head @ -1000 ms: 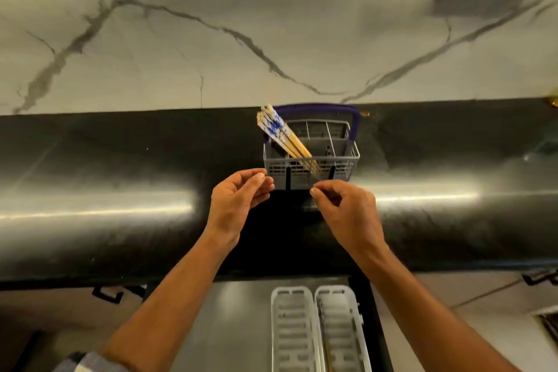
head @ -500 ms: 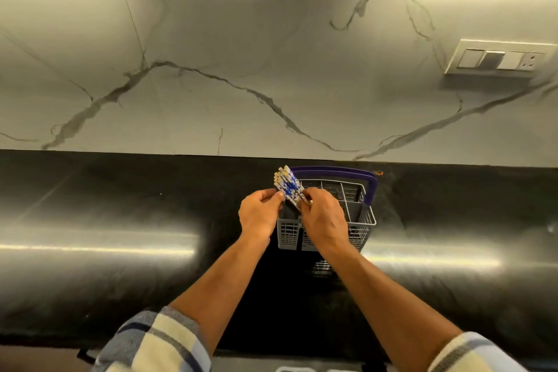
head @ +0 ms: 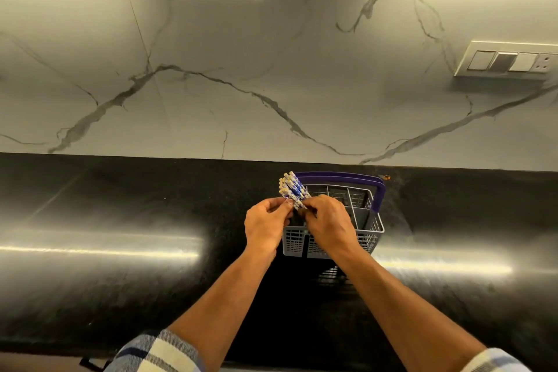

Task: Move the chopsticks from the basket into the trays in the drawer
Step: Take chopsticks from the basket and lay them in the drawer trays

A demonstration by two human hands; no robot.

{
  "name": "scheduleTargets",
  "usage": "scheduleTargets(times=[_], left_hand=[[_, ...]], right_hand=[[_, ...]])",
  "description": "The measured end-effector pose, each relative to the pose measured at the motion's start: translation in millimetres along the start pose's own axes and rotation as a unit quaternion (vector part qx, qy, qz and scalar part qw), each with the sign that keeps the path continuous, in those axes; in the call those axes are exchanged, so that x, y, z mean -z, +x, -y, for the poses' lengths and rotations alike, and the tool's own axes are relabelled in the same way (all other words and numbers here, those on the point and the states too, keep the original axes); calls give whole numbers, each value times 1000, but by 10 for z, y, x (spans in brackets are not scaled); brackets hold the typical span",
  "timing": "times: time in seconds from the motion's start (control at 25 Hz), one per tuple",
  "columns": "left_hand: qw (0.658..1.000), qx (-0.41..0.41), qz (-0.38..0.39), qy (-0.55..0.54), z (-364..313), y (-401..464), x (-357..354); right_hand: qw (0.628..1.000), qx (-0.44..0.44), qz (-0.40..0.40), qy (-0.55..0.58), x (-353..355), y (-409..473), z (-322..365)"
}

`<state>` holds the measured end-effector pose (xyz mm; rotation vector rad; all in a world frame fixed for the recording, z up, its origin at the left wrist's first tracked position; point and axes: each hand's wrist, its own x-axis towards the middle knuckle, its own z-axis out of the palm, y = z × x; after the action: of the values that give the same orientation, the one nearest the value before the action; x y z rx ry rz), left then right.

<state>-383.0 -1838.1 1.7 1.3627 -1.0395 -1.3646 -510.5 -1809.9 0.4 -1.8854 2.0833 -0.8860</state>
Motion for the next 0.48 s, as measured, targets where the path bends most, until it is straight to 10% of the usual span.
scheduleTargets(times=[0.48], left_hand=[[984,-176,11,17,-533,-240,83]], right_hand=[[984,-78,-81,142,609,-46,267]])
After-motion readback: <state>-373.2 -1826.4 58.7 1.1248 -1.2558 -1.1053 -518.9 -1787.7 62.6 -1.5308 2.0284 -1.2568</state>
